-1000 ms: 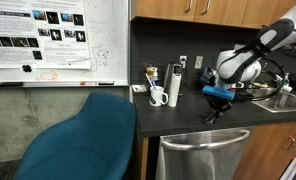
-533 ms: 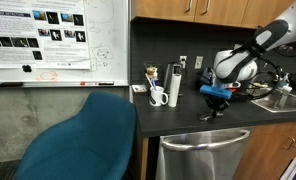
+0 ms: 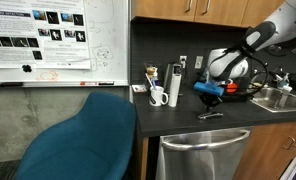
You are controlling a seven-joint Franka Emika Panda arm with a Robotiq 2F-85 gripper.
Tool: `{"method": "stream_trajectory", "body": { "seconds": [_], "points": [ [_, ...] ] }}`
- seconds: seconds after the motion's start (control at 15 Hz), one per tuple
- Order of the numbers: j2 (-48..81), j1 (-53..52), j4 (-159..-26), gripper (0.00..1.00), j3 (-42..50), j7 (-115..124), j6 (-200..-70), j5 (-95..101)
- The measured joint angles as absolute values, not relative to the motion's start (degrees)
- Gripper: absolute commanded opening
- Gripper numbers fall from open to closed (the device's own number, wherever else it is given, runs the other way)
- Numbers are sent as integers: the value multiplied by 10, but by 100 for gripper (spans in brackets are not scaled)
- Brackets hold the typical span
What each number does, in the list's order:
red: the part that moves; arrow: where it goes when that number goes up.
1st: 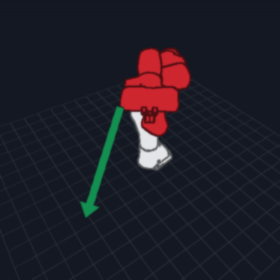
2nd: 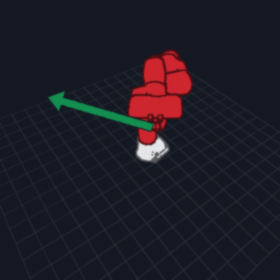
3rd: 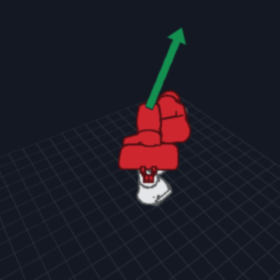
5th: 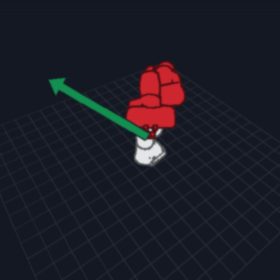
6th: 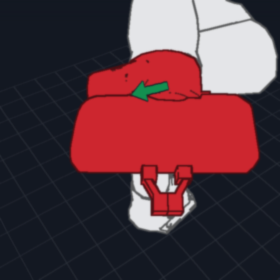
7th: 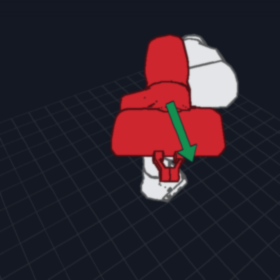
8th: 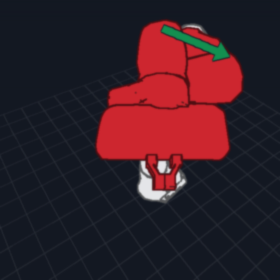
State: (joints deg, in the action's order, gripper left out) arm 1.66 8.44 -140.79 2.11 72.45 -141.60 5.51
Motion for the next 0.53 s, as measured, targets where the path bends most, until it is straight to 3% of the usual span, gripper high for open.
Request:
{"method": "stream_trajectory", "body": {
  "seconds": [0.53],
  "points": [
    [-7, 83, -1400, 0, 37, 677, -1387, 0]
  ]
}}
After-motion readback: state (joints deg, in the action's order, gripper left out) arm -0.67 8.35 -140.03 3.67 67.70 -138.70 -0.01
